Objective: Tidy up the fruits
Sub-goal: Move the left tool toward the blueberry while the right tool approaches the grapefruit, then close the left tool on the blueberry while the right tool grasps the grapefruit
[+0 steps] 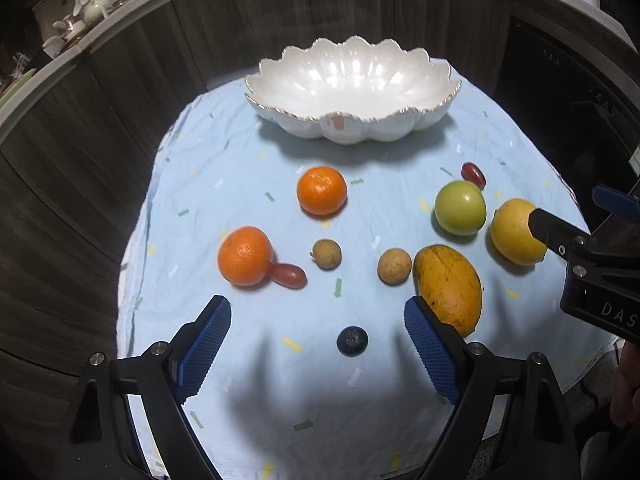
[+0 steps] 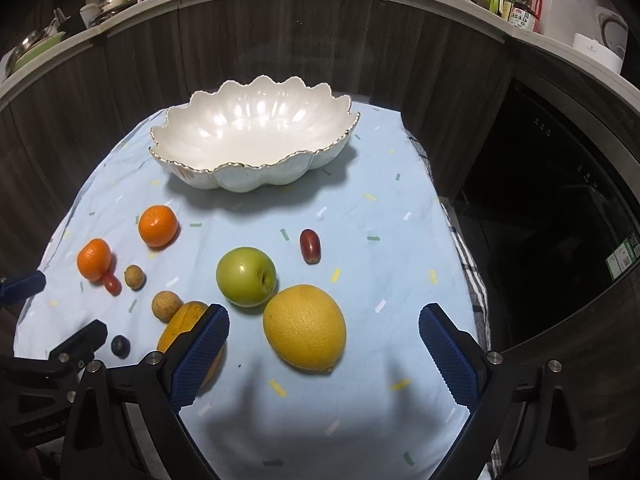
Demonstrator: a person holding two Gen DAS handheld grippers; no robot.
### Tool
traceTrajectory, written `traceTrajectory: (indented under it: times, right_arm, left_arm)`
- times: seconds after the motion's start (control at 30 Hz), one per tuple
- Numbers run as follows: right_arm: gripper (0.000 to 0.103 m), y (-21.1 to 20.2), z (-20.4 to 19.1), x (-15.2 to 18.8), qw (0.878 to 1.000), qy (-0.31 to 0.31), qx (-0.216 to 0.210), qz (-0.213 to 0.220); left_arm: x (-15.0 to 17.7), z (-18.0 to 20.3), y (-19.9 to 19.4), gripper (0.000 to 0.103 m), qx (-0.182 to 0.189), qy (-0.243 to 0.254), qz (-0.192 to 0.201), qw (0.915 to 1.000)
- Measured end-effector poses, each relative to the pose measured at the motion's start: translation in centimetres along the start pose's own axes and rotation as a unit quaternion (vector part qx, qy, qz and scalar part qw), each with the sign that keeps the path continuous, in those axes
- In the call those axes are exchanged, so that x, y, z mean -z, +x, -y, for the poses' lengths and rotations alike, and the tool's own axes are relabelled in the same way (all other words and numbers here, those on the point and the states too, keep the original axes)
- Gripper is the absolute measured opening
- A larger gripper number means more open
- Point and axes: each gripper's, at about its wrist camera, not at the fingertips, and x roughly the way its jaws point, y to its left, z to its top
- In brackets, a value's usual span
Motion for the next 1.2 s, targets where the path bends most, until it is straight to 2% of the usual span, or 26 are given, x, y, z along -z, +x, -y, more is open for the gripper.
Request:
traceTrajectory:
  times: [0.4, 0.6, 0.8, 1.2]
  right_arm:
    - [0.093, 1.7, -0.5, 0.5, 1.0, -0.01, -0.002, 0.0]
    - [0.089, 2.5, -0.6, 0.7, 1.0, -0.011, -0.009, -0.009]
    - [0.089, 3.3, -0.7, 0.8, 1.0, -0.011, -0.01, -0.017]
    - [0.081, 4.7, -0.7, 1.1, 0.999, -0.006, -0.025, -0.035]
  left_arm:
    - [1.1, 0.6, 2.2, 0.079, 0.011, 0.007, -0.022, 0.9997]
    - [1.6, 1.0, 3.4, 0.068, 0.023, 0.01, -0.038, 0.999]
    - [1.9, 1.2, 4.3, 0.058, 0.034, 0.01, -0.053, 0.998]
    - [2.3, 2.1, 4.2, 0.033, 0.048, 0.025, -0.052, 0.9972]
